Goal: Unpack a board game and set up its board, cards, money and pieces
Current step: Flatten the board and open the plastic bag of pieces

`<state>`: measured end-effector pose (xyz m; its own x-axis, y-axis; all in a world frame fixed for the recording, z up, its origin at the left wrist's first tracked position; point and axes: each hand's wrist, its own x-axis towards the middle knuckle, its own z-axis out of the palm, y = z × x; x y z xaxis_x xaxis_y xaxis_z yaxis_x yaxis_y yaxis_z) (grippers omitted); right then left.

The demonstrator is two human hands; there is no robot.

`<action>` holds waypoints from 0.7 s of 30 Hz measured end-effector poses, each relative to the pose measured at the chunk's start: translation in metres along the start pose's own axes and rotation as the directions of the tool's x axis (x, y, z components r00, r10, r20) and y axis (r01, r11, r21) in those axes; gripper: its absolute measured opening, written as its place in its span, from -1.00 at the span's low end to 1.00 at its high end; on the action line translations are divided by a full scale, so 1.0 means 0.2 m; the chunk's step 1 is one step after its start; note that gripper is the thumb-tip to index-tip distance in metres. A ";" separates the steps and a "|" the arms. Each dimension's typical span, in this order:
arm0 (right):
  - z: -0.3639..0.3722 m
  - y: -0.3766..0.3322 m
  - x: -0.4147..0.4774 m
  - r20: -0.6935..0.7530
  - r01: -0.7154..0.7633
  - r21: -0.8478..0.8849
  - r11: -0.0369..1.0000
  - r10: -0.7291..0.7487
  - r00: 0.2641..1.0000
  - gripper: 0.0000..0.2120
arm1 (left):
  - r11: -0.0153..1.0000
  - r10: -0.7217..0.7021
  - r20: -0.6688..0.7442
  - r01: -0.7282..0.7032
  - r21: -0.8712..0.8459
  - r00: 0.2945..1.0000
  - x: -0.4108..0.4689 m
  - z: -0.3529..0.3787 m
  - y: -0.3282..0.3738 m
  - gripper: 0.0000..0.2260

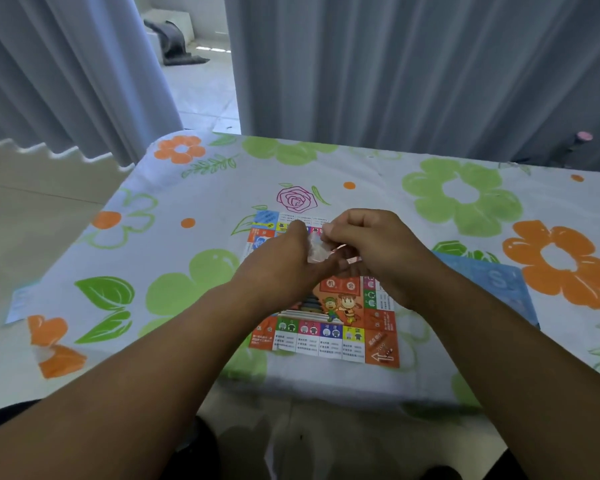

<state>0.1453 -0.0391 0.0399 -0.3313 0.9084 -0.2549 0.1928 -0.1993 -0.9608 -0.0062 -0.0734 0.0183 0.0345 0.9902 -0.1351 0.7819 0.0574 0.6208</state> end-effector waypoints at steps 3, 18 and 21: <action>-0.01 0.01 0.01 0.015 0.002 -0.041 0.999 -0.001 1.000 -0.85 | 0.999 -0.021 -0.001 0.021 0.031 1.000 0.04 0.03 -0.02 -0.54; 0.06 0.21 0.14 0.098 -0.143 -0.052 0.988 0.147 0.984 -0.92 | 0.986 -0.115 0.168 0.092 0.138 0.979 0.16 0.01 -0.18 -0.68; 0.08 0.25 0.16 0.095 -0.200 -0.056 0.978 0.204 0.974 -0.94 | 0.981 -0.167 0.232 0.137 0.138 0.958 0.15 0.00 -0.22 -0.72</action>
<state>0.1297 -0.0250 -0.0187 -0.3709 0.8096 -0.4550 0.3062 -0.3560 -0.8829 -0.0392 -0.0456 -0.0128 0.0469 0.9100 -0.4119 0.8575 0.1748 0.4839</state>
